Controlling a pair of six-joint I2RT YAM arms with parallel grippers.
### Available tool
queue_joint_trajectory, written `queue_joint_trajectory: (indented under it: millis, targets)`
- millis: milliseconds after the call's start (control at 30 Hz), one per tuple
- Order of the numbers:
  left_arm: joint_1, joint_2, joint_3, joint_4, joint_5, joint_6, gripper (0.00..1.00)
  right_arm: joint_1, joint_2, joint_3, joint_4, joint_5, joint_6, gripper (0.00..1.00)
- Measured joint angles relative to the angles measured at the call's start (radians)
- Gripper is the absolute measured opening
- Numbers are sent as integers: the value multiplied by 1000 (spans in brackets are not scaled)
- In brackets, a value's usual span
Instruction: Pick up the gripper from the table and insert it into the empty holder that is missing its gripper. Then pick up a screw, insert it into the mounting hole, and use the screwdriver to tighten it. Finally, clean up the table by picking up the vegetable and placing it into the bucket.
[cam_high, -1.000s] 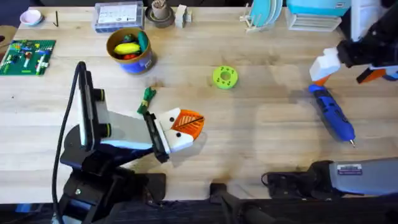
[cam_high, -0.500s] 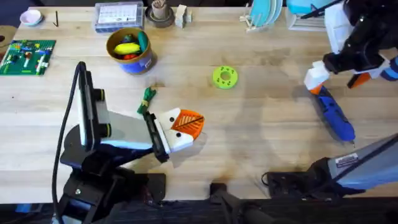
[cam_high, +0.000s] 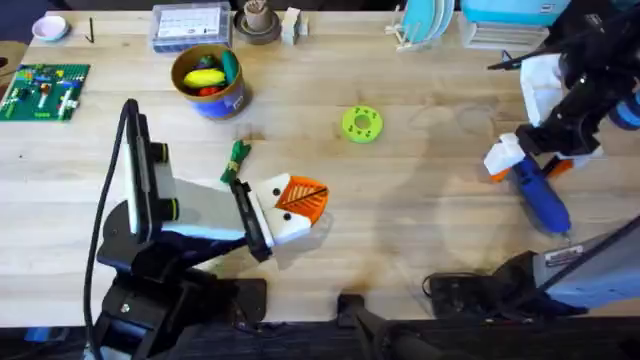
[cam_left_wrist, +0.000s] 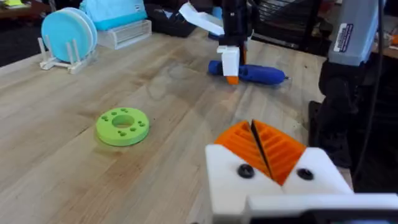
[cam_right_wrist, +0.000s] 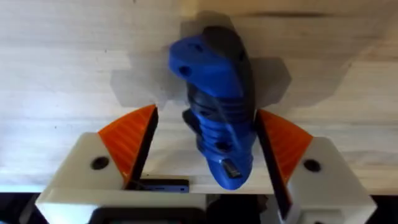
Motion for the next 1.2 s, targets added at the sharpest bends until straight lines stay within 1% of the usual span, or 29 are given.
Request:
queue_joint_trajectory:
  millis: [100, 233, 467, 533, 633, 767, 867, 967, 1067, 1200]
  targets:
    - [0, 0, 0, 0, 0, 0, 10, -25, -31, -33, 4, -29, -17, 994]
    - [0, 0, 0, 0, 0, 0, 10, -46, -109, -36, 19, -51, -33, 994]
    - [0, 0, 0, 0, 0, 0, 10, -93, -221, -40, 11, -58, -40, 994]
    - [0, 0, 0, 0, 0, 0, 10, -97, -273, -52, 13, -58, -40, 994]
    - [0, 0, 0, 0, 0, 0, 10, -97, -389, -80, 31, -58, -40, 994]
    - [0, 0, 0, 0, 0, 0, 10, -101, -580, -138, 77, -59, -40, 994]
    - [0, 0, 0, 0, 0, 0, 10, -105, -724, -216, 148, -59, -40, 995]
    - [0, 0, 0, 0, 0, 0, 10, -105, -817, -305, 226, -62, -54, 994]
    - [0, 0, 0, 0, 0, 0, 10, -105, -838, -378, 277, -70, -93, 994]
    - [0, 0, 0, 0, 0, 0, 10, -105, -777, -413, 316, -118, -143, 994]
